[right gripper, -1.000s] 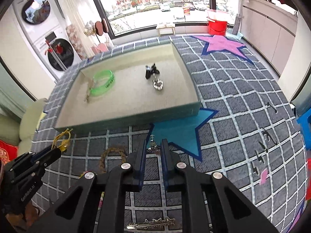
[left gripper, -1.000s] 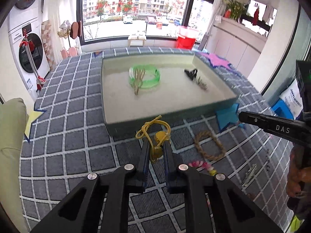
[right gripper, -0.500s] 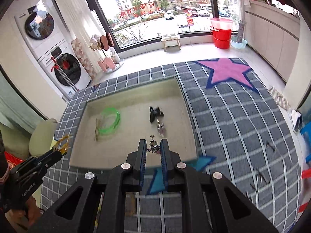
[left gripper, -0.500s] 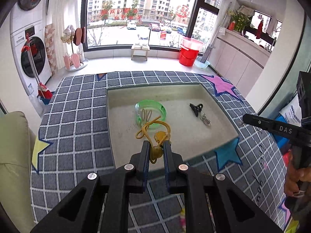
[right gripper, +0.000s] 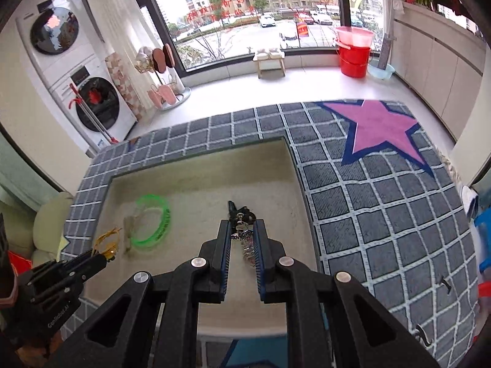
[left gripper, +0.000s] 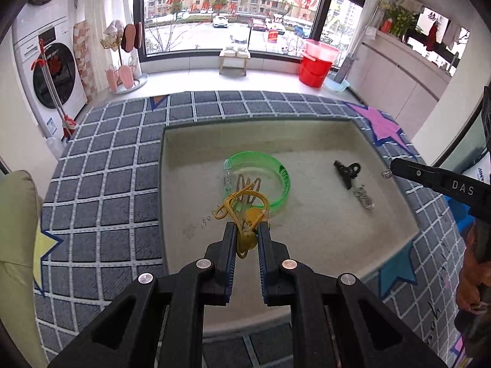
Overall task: Organize jewelry
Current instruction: 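Carry both into the tray and open the right tool while the left releases the yellow tie, then lift both open tools out of the tray back over the jewelry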
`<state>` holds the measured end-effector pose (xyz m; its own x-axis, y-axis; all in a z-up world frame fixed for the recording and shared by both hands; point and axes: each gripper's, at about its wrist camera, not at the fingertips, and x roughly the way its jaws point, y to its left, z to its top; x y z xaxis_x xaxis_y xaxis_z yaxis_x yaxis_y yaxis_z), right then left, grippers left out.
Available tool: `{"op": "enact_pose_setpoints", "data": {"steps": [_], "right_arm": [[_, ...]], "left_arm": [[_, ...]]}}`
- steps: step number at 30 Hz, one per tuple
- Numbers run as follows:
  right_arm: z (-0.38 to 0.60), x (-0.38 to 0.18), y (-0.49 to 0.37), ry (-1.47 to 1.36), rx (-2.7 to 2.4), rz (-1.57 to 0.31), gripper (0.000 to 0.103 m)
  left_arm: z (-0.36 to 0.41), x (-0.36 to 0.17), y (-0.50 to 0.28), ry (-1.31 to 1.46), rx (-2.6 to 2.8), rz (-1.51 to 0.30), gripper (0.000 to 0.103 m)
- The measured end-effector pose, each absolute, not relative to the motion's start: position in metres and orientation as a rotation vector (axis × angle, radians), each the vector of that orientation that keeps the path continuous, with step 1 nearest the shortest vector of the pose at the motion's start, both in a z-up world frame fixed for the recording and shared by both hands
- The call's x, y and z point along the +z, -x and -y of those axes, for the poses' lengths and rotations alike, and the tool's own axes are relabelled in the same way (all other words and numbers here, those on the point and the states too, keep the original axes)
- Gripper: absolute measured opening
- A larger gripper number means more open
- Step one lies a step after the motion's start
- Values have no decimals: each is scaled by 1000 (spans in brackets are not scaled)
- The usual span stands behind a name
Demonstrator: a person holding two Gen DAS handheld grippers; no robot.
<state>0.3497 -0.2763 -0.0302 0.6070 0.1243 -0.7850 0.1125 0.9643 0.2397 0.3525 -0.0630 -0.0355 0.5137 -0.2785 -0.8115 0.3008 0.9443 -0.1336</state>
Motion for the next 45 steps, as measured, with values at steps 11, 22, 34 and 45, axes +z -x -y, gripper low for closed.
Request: {"op": "enact_pose_setpoints", "data": {"steps": [11,22,34,45], "right_arm": [[279,-75,-362,-233,-41,-995,16],[277,-81,-361,-225,-36,-1019,24],[278,-67,-350,-303,-3,-999,62],[270,-38,-322,-324,43,-951,74]], "left_arm": [[75,-63,-358,-78,-312,-998,27],[88,-64,-350,-179,-292,-963,28],[84,-50,-338,-183,-271,-905,28],[75,-24,-315,-174,-272,-849,28]]}}
